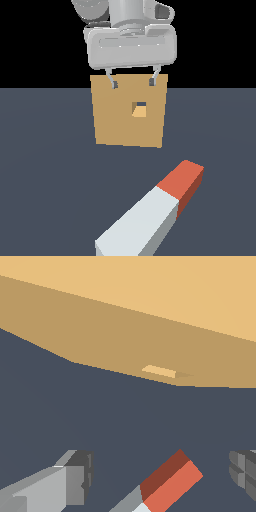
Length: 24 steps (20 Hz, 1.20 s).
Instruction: Insert the peg into the horizontal hole in a box.
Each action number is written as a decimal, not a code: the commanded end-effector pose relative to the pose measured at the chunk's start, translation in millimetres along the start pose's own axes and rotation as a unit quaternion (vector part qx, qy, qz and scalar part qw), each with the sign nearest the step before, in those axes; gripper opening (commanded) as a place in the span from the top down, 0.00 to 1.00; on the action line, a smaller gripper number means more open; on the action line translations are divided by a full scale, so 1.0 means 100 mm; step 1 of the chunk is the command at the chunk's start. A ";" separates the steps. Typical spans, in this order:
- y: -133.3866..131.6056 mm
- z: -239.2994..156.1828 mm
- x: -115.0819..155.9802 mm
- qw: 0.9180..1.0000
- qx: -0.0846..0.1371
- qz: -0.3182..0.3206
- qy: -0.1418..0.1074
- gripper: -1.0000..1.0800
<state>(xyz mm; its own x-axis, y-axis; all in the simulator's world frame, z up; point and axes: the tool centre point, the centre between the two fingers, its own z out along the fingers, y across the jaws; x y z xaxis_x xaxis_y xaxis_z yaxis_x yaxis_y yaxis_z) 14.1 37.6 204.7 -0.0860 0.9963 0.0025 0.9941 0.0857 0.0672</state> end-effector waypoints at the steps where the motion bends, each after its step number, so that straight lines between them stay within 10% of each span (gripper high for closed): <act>1: 0.00 0.00 0.00 1.000 0.000 0.000 0.000 0.04; 15: 0.16 0.36 -0.56 0.993 0.008 0.116 -0.006 0.04; 24: 0.12 0.93 -1.51 0.954 0.020 0.299 -0.013 0.04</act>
<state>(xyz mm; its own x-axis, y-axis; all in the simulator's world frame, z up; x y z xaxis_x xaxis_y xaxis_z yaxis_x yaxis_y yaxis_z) 45.9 -95.3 121.8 0.4431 0.8964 0.0052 0.8961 -0.4431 0.0262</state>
